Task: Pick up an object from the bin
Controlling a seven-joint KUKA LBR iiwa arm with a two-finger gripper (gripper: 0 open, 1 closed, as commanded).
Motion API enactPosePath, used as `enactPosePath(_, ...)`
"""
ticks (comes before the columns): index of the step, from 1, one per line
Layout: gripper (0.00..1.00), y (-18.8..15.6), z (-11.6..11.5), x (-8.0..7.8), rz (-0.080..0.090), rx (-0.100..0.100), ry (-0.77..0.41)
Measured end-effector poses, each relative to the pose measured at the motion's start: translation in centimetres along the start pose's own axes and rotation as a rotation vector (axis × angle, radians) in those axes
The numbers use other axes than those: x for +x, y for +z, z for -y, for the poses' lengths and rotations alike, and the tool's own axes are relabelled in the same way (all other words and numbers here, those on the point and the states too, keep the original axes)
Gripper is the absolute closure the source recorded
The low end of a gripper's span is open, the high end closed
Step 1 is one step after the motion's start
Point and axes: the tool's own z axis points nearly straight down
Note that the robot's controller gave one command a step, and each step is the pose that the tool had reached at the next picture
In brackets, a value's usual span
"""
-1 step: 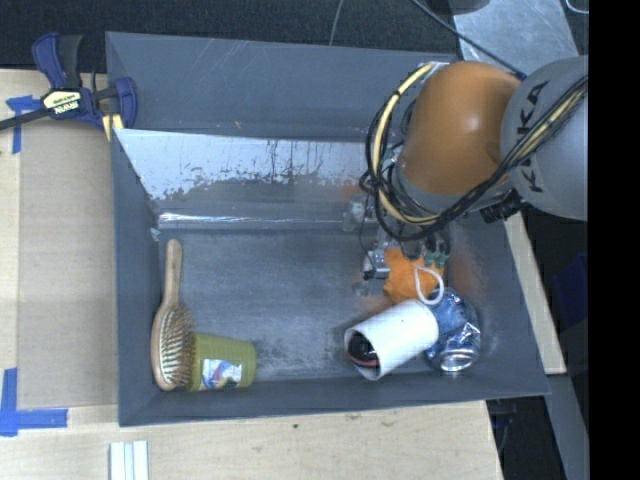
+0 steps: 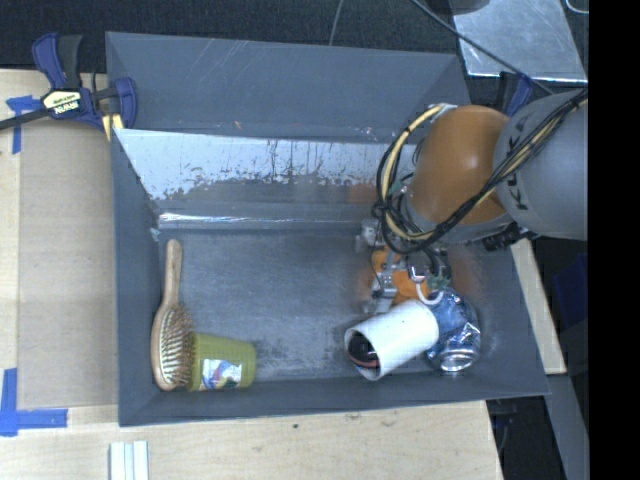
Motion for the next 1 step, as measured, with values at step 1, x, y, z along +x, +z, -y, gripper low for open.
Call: enactPosePath(1, 0.00, 1.75, 8.75, -0.75, 0.006, -0.004, 0.059)
